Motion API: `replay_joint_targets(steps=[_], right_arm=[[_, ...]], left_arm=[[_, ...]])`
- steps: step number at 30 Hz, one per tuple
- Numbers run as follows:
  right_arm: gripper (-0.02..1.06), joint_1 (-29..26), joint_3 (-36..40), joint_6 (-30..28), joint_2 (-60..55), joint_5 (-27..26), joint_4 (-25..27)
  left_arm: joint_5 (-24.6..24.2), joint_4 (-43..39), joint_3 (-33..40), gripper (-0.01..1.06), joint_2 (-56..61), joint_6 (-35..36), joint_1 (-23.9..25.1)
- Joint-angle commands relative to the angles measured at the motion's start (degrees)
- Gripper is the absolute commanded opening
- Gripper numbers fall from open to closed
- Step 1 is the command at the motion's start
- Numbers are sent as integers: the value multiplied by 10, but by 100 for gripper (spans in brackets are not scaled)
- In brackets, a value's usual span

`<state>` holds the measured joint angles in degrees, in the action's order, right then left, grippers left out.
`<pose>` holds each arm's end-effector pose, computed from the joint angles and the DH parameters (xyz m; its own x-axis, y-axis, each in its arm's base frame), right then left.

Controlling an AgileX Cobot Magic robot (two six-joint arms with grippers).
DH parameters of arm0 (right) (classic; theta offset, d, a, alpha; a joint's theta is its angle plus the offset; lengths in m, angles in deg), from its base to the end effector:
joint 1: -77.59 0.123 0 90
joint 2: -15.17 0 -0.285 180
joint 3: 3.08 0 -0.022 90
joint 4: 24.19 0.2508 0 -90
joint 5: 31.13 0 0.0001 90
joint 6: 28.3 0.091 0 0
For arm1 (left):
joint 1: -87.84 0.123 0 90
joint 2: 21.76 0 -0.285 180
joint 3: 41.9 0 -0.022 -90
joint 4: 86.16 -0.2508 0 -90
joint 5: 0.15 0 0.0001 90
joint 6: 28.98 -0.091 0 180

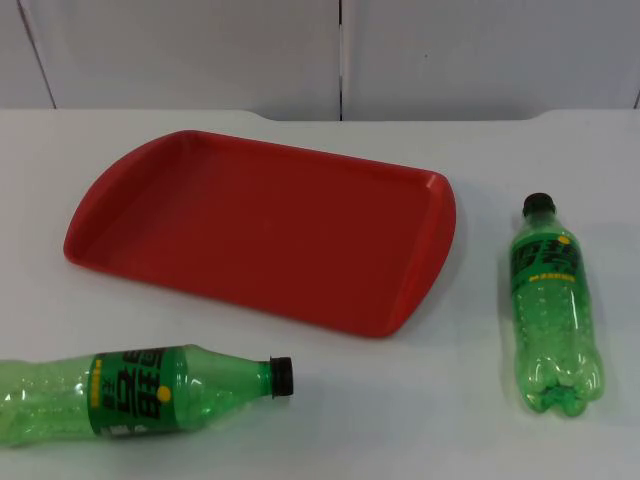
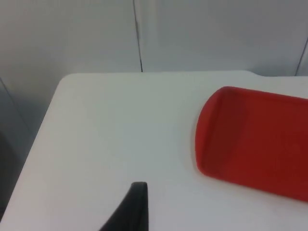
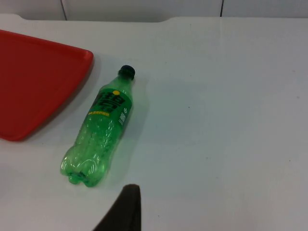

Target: Place the bottle upright on the tray.

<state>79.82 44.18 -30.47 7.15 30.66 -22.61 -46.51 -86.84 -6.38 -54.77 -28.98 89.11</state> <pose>-0.0077 0.0019 0.2822 -0.4530 -0.0425 -0.8905 -0.0718 0.9974 -0.0111 0.0688 0.0023 0.3521 -0.4210 -0.0011 -0.9071 -0.0265 0.9996 0.0110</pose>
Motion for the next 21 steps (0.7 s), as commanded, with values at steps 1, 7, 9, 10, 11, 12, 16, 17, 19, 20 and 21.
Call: replay_joint_targets(steps=[1, 7, 9, 10, 11, 12, 16, 17, 19, 20, 21], right_arm=[[102, -3, 4, 0, 2, 0, 1], [102, -3, 4, 0, 2, 0, 1], [102, -3, 4, 0, 2, 0, 1], [102, -3, 4, 0, 2, 0, 1], [102, -3, 4, 0, 2, 0, 1], [102, -3, 4, 0, 2, 0, 1], [102, -3, 4, 0, 2, 0, 1], [102, -3, 4, 0, 2, 0, 1], [102, -3, 4, 0, 2, 0, 1], [102, -3, 4, 0, 2, 0, 1], [102, -3, 4, 0, 2, 0, 1]], left_arm=[[22, 7, -9, 105, -26, -10, 2], [37, 7, -51, 105, -103, -48, 2], [38, 7, -60, 105, -120, -61, 2], [39, 11, -72, 105, -135, -76, 2], [39, 18, -83, 105, -152, -95, 2], [41, 32, -92, 105, -170, -113, 2], [49, 107, -114, 105, -220, -202, -1], [49, 139, -119, 105, -238, -246, -1], [48, 171, -123, 105, -253, -290, -1], [47, 214, -126, 105, -279, -349, -1], [47, 230, -127, 105, -287, -369, -1]])
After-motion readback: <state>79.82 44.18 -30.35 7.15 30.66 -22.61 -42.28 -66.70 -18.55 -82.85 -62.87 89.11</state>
